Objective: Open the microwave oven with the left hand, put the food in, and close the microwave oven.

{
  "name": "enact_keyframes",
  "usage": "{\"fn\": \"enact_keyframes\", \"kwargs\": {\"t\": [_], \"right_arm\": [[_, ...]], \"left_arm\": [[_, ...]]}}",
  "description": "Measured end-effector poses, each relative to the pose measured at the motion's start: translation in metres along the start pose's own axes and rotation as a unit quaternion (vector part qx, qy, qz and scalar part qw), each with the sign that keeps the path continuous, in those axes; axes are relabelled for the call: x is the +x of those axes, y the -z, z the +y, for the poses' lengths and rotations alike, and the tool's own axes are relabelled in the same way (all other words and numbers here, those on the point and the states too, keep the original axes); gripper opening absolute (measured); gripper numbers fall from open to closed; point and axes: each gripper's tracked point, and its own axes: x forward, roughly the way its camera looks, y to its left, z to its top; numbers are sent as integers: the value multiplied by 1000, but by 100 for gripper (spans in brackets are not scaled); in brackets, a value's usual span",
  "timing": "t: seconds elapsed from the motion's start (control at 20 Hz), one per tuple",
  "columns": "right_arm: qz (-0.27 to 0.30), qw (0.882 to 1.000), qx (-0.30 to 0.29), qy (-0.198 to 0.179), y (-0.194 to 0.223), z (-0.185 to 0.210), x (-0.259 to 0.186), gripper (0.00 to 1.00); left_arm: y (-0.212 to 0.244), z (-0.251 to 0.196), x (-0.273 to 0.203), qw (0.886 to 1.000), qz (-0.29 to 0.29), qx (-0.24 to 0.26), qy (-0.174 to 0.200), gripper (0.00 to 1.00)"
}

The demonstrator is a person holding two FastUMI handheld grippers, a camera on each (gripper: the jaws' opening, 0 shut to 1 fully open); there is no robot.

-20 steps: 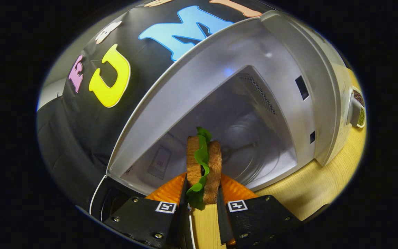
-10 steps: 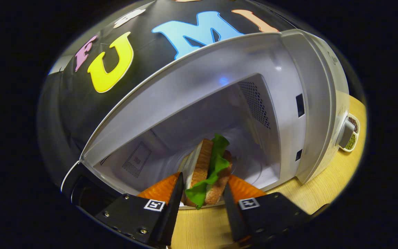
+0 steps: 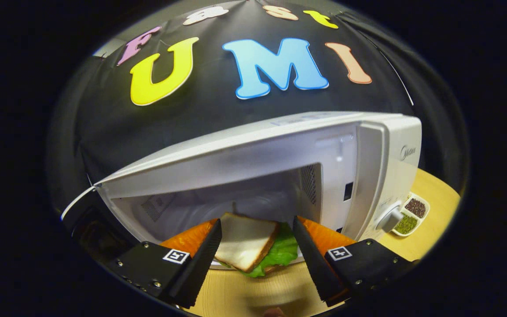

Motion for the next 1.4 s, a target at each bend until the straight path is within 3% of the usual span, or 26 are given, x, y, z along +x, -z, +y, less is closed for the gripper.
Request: {"fn": "enact_keyframes", "kwargs": {"t": [0.45,0.85,1.2,1.3,1.35,1.4], "right_arm": [[-63,996,-37,-54,-61,-1,-123,98],[-73,993,-57,-79,-72,-36,-232,98],[-73,992,-51,-93,-75,-74,-299,98],[-74,992,-38,-98,-78,-82,-310,98],[-79,991,-36,-97,-81,-89,-315,98],[-84,991,-35,-97,-83,-94,-321,98]], "left_arm": [[26,-43,0,999,9,-18,32,96],[33,-66,-18,999,7,-7,38,96],[58,-91,-27,998,37,-6,46,97],[66,-104,-30,997,50,-2,54,76],[67,-110,-32,997,51,1,55,74],[69,-116,-31,997,53,5,57,65]]}}
